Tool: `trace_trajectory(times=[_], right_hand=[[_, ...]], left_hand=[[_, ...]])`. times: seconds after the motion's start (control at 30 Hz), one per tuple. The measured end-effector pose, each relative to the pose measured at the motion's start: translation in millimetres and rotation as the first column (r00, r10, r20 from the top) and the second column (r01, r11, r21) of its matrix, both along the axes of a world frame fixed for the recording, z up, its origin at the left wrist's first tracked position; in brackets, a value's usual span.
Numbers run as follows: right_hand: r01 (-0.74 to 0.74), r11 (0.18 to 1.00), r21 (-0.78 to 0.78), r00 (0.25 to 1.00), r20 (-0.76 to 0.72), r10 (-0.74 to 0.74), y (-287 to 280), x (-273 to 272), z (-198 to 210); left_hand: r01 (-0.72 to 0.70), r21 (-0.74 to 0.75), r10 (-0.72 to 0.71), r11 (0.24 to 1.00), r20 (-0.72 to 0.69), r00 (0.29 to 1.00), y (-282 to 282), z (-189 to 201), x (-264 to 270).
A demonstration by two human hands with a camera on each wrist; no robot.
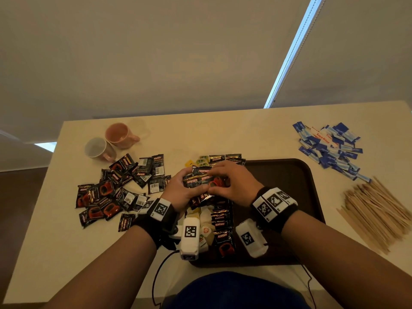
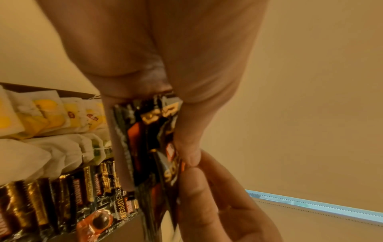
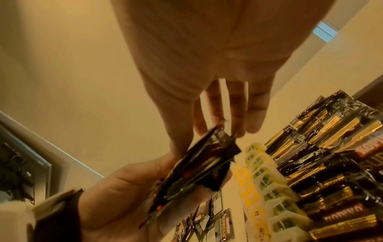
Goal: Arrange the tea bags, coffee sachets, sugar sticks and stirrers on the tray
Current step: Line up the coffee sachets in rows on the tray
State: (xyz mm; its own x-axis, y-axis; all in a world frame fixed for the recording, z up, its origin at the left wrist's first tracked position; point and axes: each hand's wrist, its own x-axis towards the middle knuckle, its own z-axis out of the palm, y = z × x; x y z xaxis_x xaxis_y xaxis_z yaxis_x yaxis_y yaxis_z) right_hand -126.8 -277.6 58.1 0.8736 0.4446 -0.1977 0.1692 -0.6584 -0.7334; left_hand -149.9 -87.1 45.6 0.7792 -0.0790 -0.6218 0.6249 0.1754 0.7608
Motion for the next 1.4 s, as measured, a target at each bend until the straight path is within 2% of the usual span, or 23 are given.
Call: trace_trajectory(times=[0.13, 0.3, 0.43, 0.6, 0.73, 0.93, 1.03, 1.1, 1.4], right_hand=[[0.074, 0.997, 0.005, 0.994, -0.085, -0.073, 2, -3, 3], [0.214, 0.976, 0.048, 0.973, -0.100, -0.208, -1, -9, 3], [0.287, 0.957, 0.033, 0.952, -0.122, -0.281, -4, -10, -2], [0.350, 0.935, 0.061, 0.934, -0.103, -0.343, -7, -10, -1], [0.471, 0.878, 0.085, 0.880, -0.120, -0.460, -14, -6, -3], [0.625, 0.754, 0.201, 0.771, -0.307, -0.557, -18, -6, -7], [0.689, 0.665, 0.287, 0.702, -0.492, -0.515, -15, -11, -2], [0.700, 0.647, 0.303, 0.679, -0.561, -0.473, -13, -15, 1], [0.740, 0.622, 0.255, 0.634, -0.574, -0.519, -2, -21, -7]], left_hand=[[-0.016, -0.044, 0.016, 0.999, -0.008, 1.000, 0, -1, -6], [-0.004, -0.119, 0.002, 0.993, -0.012, 1.000, 4, -1, -11], [0.077, -0.025, -0.077, 0.997, 0.011, 0.997, 5, -4, -11], [0.066, 0.073, -0.069, 0.995, 0.042, 0.997, 2, -13, -8], [0.001, 0.071, -0.004, 0.997, 0.033, 0.999, 4, -16, -6], [-0.094, 0.053, 0.093, 0.994, 0.031, 0.995, 7, -22, -1], [-0.114, 0.055, 0.113, 0.992, 0.028, 0.993, 8, -25, 0], [-0.119, 0.073, 0.116, 0.990, 0.036, 0.993, 6, -26, 0], [-0.106, 0.056, 0.104, 0.993, 0.040, 0.994, 3, -23, -1]])
